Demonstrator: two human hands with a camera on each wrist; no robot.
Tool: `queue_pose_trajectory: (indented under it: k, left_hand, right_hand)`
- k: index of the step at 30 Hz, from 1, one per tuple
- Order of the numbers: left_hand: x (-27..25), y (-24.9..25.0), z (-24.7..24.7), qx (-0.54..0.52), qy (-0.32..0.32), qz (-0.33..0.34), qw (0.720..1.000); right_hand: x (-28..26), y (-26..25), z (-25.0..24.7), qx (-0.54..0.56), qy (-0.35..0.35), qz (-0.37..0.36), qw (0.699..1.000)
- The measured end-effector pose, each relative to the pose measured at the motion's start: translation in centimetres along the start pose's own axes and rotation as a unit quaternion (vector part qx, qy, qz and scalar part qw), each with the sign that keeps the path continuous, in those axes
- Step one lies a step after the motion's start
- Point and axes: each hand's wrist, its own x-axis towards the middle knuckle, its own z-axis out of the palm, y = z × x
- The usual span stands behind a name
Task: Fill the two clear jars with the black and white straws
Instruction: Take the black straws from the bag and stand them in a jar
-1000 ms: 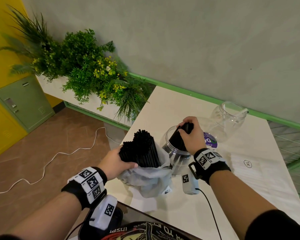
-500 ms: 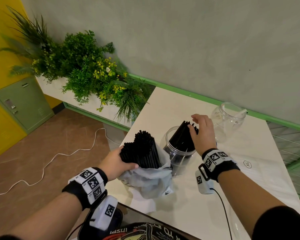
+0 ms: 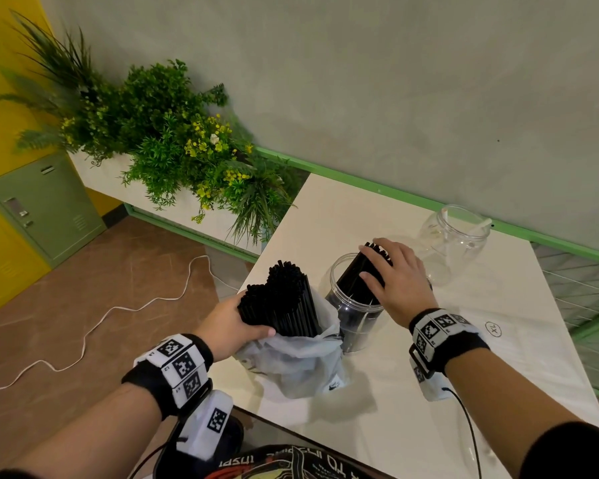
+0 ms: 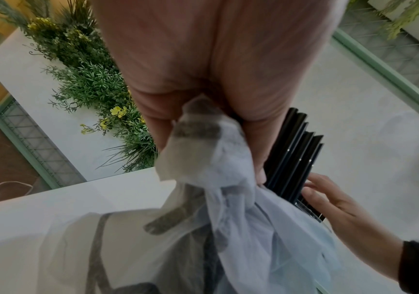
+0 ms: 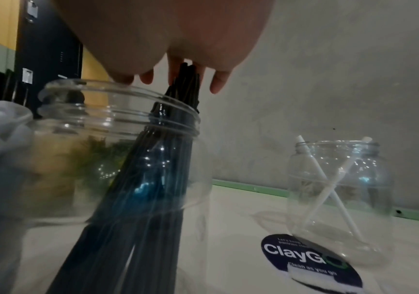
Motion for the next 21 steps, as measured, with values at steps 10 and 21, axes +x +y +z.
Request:
queue_pose_trajectory:
  k: [10, 21]
  left_hand:
    - [0.1, -0.2, 0.0, 0.018, 0.000, 0.010, 1.000]
    - [0.1, -0.3, -0.1, 0.022, 0.002, 0.013, 1.000]
  right_hand:
    - [1.3, -0.5, 1.1, 0.165, 0.105, 0.062, 0.979]
    - [0.8, 1.0, -0.5, 0.186, 0.076, 0.062, 0.978]
